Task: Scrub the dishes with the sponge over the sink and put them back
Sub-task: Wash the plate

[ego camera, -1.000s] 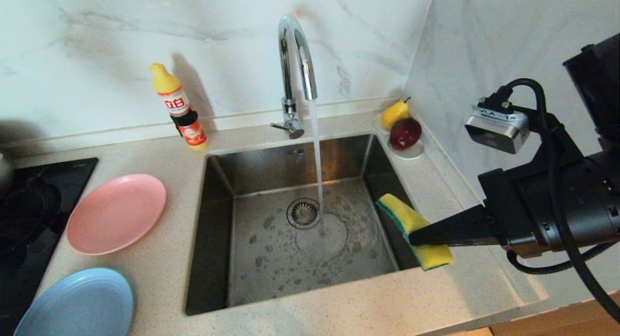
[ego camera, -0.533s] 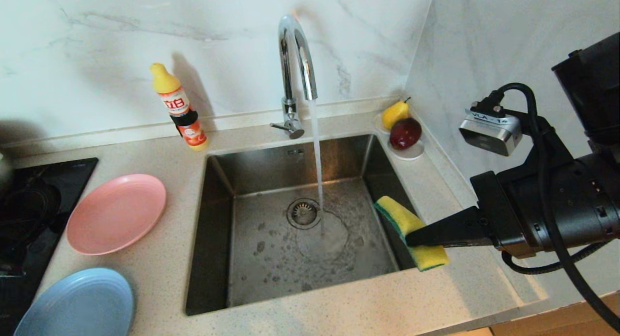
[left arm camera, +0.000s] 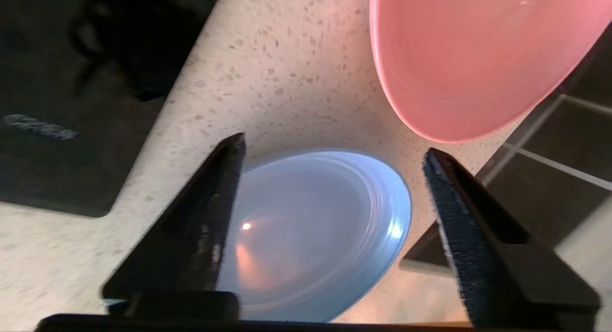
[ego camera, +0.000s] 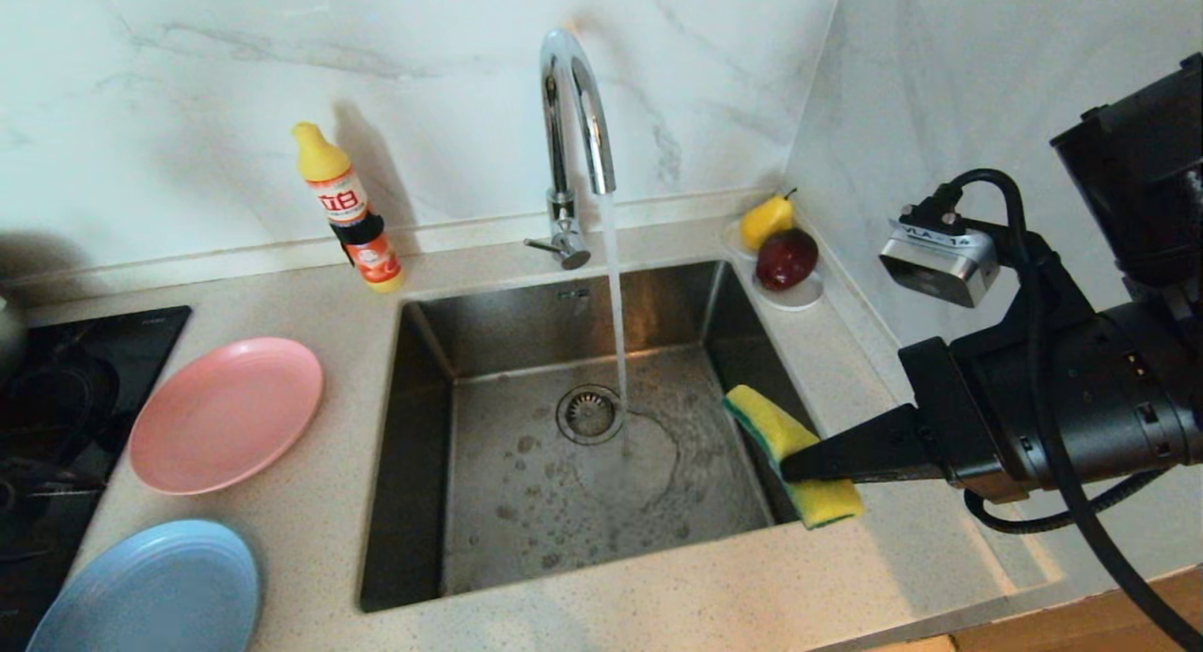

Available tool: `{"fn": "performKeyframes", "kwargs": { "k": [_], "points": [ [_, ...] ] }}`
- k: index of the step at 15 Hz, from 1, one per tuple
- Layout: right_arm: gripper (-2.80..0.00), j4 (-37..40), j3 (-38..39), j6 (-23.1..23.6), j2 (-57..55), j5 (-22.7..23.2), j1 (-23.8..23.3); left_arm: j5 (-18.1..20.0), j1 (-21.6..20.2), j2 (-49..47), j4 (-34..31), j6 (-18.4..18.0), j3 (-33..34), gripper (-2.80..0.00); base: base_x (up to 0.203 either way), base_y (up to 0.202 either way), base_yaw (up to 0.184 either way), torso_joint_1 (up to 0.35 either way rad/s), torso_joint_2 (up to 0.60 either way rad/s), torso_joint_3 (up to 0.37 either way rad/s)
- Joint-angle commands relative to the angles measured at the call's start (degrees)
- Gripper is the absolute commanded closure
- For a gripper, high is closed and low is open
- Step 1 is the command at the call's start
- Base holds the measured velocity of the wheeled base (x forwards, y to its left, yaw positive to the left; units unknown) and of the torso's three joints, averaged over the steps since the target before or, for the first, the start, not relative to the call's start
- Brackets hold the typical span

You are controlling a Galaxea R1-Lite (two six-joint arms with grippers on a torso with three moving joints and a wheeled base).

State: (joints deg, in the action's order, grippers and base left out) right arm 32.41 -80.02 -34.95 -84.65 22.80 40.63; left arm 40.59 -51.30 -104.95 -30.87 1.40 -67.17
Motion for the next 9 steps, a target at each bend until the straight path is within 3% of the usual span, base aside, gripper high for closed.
{"fn": "performKeyframes", "kwargs": {
  "k": [1, 5, 9],
  "points": [
    [0.00, 0.19, 0.13, -0.20, -0.16, 0.14, -0.03, 0.37, -0.03, -2.68, -0.01, 0.09, -0.09, -2.80, 0.000, 0.000, 0.000, 0.000, 0.00, 0.000],
    [0.00, 0.19, 0.13, -0.20, -0.50, 0.14, -0.03, 0.71, -0.03, -3.96, 3.65, 1.40, 0.18, -2.80, 0.000, 0.000, 0.000, 0.000, 0.00, 0.000],
    [0.00, 0.19, -0.40, -0.20, -0.60, 0.14, 0.06, 5.35, -0.03, -5.18, 7.64, 5.95, 1.42, -2.80, 0.000, 0.000, 0.000, 0.000, 0.00, 0.000]
  ]
}}
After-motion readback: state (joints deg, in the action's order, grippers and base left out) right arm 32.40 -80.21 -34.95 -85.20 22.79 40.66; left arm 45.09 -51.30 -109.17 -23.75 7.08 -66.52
